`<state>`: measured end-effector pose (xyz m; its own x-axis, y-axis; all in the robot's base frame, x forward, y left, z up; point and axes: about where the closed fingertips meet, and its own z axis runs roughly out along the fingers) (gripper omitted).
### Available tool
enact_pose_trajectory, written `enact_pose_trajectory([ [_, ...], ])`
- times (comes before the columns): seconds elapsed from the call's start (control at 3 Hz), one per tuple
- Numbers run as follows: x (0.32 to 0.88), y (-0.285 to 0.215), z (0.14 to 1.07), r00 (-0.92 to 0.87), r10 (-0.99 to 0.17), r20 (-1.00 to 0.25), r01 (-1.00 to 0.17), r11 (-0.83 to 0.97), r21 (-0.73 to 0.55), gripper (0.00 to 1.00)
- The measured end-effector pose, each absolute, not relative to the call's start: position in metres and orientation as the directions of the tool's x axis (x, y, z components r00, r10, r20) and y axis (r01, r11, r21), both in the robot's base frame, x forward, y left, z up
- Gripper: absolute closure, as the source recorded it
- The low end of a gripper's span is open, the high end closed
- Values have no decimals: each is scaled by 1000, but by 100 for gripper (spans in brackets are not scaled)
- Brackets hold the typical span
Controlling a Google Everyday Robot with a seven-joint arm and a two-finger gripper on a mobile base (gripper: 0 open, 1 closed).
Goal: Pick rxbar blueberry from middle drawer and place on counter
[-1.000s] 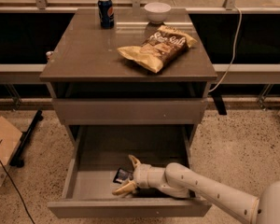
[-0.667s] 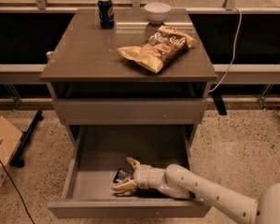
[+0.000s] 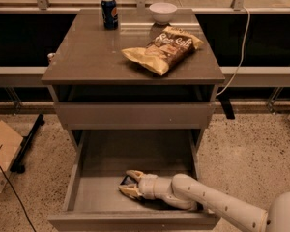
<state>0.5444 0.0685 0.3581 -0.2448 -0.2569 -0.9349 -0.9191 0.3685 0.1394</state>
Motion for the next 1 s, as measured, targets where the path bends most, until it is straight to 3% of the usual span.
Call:
enact_pose_trajectory([
  [0.67, 551, 73, 372, -212, -291, -933, -932, 348, 103, 99],
  [1.0, 565, 68, 420, -183, -294, -938, -941, 328, 81, 100],
])
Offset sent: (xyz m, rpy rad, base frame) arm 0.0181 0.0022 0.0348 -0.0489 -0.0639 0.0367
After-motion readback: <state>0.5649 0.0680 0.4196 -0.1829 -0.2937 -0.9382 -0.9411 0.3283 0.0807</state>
